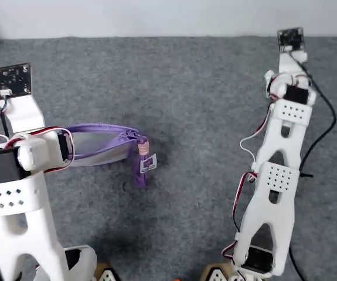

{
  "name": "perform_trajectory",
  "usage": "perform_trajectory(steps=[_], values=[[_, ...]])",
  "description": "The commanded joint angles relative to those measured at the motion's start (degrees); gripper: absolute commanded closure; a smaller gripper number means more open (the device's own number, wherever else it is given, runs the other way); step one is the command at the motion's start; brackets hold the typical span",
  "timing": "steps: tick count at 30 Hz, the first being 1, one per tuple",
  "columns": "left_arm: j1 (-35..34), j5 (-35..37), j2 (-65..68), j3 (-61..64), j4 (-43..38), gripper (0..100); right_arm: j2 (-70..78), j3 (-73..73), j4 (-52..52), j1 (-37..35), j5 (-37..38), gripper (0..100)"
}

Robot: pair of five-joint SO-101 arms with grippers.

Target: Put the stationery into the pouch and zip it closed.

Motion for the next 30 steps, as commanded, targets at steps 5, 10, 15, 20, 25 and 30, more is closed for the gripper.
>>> perform_trajectory(steps=[5,10,15,20,25,30], values=[[0.4,-0.4,0.3,-0.4,-1.4,99,0.6,-1.9,-18.1,2.2,-0.6,95.8],[0.4,-0.4,0.3,-0.4,-1.4,99,1.3,-1.6,-21.6,2.2,-0.2,99.1],[0.4,-0.4,0.1,-0.4,-1.4,99,4.4,2.5,-24.5,3.0,3.7,98.5],[0.1,-0.5,-0.1,-0.6,-0.3,99,5.1,7.3,-27.5,4.2,7.6,99.1],[0.3,-0.5,-0.1,-0.6,0.0,99,4.7,6.4,-18.9,3.7,7.3,99.1],[0.3,-0.5,-0.1,-0.6,-0.1,99,2.8,-1.5,4.2,1.5,1.6,99.1]])
